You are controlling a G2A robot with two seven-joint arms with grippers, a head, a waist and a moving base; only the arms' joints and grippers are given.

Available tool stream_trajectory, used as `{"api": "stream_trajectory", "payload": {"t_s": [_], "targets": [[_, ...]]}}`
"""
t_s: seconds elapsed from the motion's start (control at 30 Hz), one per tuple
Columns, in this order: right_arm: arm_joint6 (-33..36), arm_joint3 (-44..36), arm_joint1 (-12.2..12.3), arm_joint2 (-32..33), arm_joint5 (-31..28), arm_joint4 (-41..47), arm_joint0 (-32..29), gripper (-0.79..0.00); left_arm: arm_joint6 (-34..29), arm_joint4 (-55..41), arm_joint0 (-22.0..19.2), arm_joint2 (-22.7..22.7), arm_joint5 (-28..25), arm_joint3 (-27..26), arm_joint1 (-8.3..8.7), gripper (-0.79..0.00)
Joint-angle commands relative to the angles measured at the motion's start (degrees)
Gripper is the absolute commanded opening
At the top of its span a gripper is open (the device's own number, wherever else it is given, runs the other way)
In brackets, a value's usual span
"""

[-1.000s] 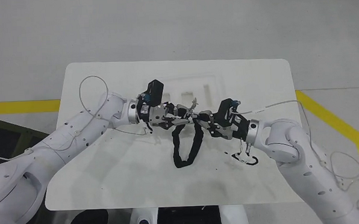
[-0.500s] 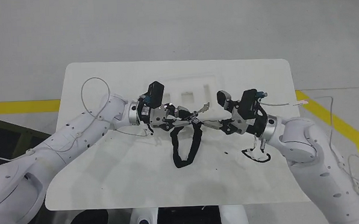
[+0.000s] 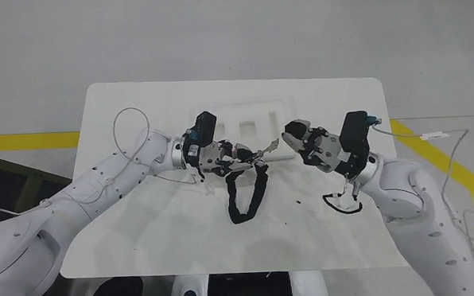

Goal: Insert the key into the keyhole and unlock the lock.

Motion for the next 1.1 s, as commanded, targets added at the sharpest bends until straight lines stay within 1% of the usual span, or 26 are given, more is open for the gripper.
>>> {"api": "stream_trajectory", "payload": {"t_s": [0.0, 0.07, 0.2, 0.33, 0.7, 0.93, 1.07], "targets": [[-0.9, 0.4, -0.2, -0.4, 0.7, 0.0, 0.3, -0.785, 0.5, 0.2, 0.2, 0.0, 0.0, 0.0, -0.06, -0.785], [-2.1, 0.6, -0.4, -0.9, 1.8, -0.3, 0.5, -0.785, 0.9, 0.5, 0.3, 0.0, 0.0, 0.1, -0.12, -0.785], [-2.6, 0.7, -0.6, -1.7, 1.8, -1.1, 1.0, -0.785, 1.5, 1.0, 0.4, 0.0, 0.0, 0.3, -0.23, -0.785], [-0.6, 0.6, -0.7, -2.9, 0.7, -2.2, 1.6, -0.785, 2.3, 1.1, 0.5, 0.0, 0.0, 0.5, -0.29, -0.785], [0.9, 0.5, -1.3, -5.0, 2.8, -4.1, 3.1, -0.785, 2.7, 1.0, 0.4, 0.0, 0.0, 0.1, -0.36, -0.785], [-3.4, 0.8, -1.5, -3.5, 3.3, -2.6, 2.1, -0.785, 2.7, 0.7, 0.5, 0.0, 0.0, 0.3, -0.30, -0.785], [-2.9, 0.5, -1.2, -1.4, 2.8, -2.5, 0.7, -0.785, 2.7, 0.0, 0.4, 0.0, 0.0, 0.6, -0.14, -0.785]]}}
